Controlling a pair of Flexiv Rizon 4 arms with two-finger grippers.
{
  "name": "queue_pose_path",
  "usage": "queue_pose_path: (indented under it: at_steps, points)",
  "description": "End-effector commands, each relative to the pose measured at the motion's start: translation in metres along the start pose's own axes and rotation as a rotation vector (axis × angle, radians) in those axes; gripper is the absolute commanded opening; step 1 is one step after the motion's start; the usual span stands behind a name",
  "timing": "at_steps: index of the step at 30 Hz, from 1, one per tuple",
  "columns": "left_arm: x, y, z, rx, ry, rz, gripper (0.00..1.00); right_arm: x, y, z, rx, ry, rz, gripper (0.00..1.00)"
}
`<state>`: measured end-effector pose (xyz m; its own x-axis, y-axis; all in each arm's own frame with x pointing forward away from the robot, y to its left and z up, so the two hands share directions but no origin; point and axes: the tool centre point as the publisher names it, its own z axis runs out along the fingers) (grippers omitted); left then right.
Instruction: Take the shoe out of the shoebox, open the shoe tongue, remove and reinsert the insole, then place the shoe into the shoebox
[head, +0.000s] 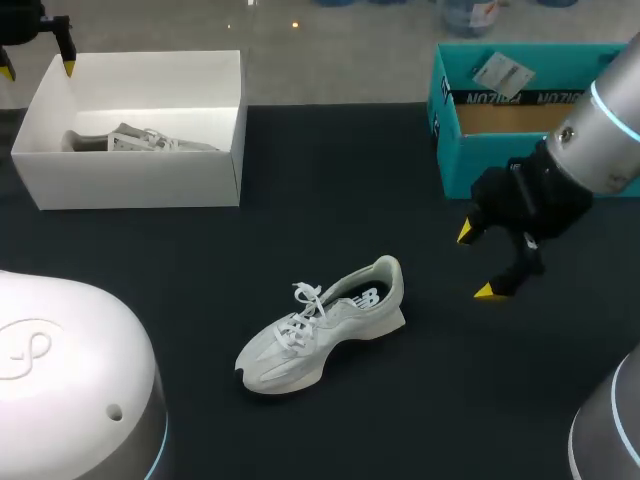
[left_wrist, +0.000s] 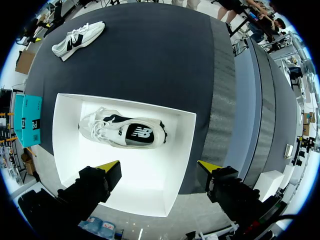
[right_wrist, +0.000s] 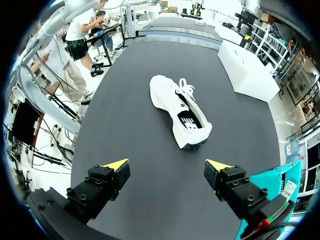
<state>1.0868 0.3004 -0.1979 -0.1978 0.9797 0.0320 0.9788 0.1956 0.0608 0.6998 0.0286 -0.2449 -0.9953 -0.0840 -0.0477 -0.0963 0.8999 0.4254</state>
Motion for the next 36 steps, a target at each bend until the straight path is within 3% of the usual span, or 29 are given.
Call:
queue_pose_path:
  at_steps: [1,9,19,26,36]
  points:
    - [0.0,0.0,0.0,-0.001,0.001,0.0,1.0,0.001,-0.003,0.002,-0.038,-0.004,-0.001,1.0]
    - [0.0,0.0,0.0,-0.001,0.001,0.0,1.0,0.001,-0.003,0.002,-0.038,-0.004,-0.001,1.0]
    - [0.0,0.0,0.0,-0.001,0.001,0.0,1.0,0.004,-0.051,-0.01,-0.216,-0.067,-0.051,1.0]
    - [0.0,0.0,0.0,-0.001,0.001,0.0,1.0,0.003,-0.073,-0.005,-0.198,-0.073,-0.003,1.0]
    - [0.0,0.0,0.0,-0.001,0.001,0.0,1.0,-0.01,-0.085,0.006,-0.223,-0.116,0.003,1.0]
